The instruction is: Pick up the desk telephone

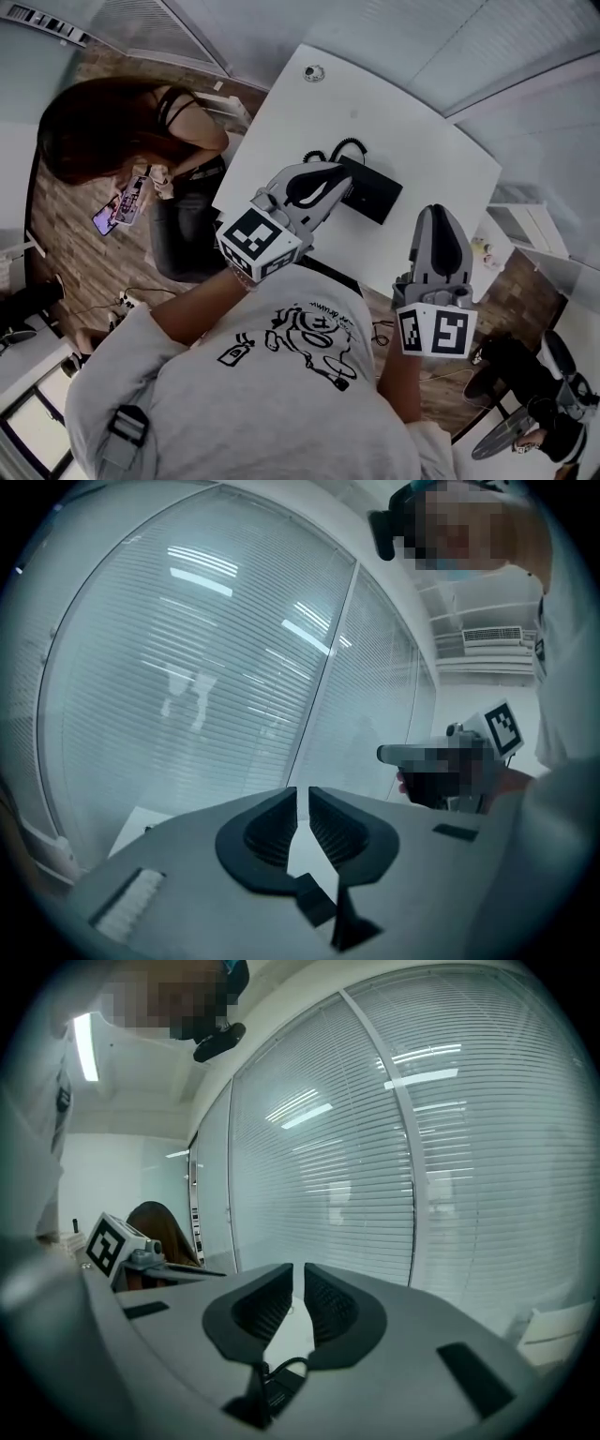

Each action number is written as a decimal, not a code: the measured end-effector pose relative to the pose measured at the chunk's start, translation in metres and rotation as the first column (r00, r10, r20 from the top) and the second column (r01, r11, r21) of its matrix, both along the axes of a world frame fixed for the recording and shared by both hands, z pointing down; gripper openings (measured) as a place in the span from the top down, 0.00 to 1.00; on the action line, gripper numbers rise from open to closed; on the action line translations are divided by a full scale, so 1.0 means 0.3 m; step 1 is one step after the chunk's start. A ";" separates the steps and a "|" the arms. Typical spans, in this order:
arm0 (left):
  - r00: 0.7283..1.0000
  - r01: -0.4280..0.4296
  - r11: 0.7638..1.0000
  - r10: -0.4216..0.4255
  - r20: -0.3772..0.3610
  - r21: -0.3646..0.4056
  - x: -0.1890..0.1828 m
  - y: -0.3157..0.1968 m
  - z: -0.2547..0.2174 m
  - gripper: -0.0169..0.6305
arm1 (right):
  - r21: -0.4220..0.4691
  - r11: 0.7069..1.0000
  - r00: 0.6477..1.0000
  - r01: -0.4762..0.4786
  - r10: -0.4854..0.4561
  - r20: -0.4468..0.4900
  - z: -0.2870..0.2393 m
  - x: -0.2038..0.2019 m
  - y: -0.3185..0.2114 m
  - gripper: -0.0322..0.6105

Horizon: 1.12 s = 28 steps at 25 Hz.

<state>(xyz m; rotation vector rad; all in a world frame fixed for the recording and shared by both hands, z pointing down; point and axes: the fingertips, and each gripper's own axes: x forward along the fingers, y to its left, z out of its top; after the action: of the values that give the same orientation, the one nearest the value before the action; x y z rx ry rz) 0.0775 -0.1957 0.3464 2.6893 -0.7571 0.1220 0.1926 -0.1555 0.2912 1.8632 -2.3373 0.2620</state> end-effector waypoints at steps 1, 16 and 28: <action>1.000 -0.003 1.000 0.003 0.004 -0.015 0.004 -0.007 0.022 0.94 | -0.012 1.000 1.000 0.001 -0.001 0.002 0.022 0.007 -0.004 0.94; 0.989 -0.026 0.947 0.071 0.129 -0.320 0.021 -0.041 0.581 0.77 | -0.310 0.951 0.999 0.019 -0.003 0.051 0.527 0.082 -0.018 0.79; 0.977 -0.008 0.858 0.118 0.180 -0.514 0.012 -0.031 0.977 0.66 | -0.497 0.868 0.991 0.013 0.054 0.120 0.913 0.088 0.001 0.66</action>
<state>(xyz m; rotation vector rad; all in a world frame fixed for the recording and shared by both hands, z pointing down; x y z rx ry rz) 0.0811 -0.2049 0.6395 2.2062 -0.5873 0.5477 0.2191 -0.1551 0.5652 1.6483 -2.0531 0.9193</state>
